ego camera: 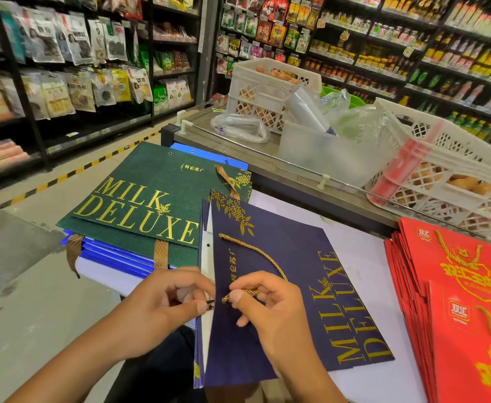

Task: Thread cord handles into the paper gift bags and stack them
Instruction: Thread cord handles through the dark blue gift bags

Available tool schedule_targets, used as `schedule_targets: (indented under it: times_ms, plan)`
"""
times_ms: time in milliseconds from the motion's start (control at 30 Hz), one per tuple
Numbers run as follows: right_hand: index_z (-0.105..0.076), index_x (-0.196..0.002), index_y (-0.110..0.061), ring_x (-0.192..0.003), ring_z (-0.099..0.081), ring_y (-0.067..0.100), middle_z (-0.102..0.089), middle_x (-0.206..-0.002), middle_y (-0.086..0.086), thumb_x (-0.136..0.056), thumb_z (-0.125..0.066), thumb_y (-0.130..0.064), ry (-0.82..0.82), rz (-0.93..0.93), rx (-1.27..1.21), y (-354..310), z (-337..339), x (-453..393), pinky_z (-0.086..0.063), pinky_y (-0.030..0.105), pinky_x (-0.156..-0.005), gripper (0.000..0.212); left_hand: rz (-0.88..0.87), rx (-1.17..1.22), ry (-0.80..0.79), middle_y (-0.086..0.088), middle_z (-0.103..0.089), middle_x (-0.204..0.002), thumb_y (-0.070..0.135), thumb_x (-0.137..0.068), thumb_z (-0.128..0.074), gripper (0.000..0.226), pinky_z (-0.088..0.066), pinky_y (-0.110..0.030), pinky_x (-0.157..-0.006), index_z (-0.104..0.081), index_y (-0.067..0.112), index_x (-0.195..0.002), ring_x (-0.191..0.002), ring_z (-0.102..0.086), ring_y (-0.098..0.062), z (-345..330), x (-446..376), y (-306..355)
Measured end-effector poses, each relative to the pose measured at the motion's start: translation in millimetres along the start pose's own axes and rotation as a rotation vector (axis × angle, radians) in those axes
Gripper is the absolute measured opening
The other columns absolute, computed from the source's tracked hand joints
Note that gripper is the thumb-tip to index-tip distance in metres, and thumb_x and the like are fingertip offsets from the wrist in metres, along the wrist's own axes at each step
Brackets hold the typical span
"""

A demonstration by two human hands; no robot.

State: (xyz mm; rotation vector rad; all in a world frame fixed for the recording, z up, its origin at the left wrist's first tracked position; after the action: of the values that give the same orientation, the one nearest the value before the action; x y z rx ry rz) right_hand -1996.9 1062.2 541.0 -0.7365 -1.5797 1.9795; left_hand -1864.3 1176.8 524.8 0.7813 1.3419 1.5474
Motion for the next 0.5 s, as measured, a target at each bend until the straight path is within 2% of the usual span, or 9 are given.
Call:
schedule_targets:
  times_ms: [200, 367, 500]
  plan:
    - [-0.080, -0.087, -0.024, -0.078, -0.070, 0.021, -0.076, -0.082, 0.005, -0.092, -0.073, -0.002, 0.005, -0.009, -0.018, 7.3, -3.8, 0.6, -0.058, 0.030, -0.060, 0.023, 0.093, 0.013, 0.065, -0.008, -0.063, -0.067, -0.004, -0.091, -0.071, 0.030, -0.054, -0.035, -0.057, -0.074, 0.024, -0.080, -0.058, -0.062, -0.023, 1.6, 1.4, -7.4]
    - [-0.078, -0.085, -0.023, -0.070, -0.068, 0.020, -0.074, -0.077, 0.009, -0.093, -0.070, 0.002, 0.046, 0.005, -0.071, 9.8, -2.6, 2.8, -0.055, 0.028, -0.058, 0.027, 0.075, 0.062, 0.132, -0.012, -0.067, -0.066, -0.008, -0.085, -0.075, 0.027, -0.055, -0.033, -0.056, -0.074, 0.018, -0.076, -0.057, -0.060, -0.024, 2.9, 0.9, 2.6]
    - [-0.077, -0.085, -0.018, -0.065, -0.064, 0.024, -0.070, -0.073, 0.014, -0.095, -0.068, 0.002, 0.131, -0.016, -0.186, 17.5, 6.6, 0.7, -0.053, 0.032, -0.057, 0.024, 0.066, 0.067, 0.170, -0.016, -0.064, -0.063, -0.002, -0.092, -0.071, 0.025, -0.052, -0.032, -0.060, -0.070, 0.018, -0.078, -0.056, -0.059, -0.024, 0.4, 2.8, 4.0]
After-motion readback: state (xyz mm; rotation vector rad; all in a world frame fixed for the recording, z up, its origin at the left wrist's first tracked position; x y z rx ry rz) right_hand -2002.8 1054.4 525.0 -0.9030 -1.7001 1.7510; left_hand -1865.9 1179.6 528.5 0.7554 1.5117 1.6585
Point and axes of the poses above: each hand's wrist, its own x-axis away from the middle knuckle, its own z-axis out of the back of the hand, y = z × x, the point moved 9 cm from there along -x, towards the middle knuckle
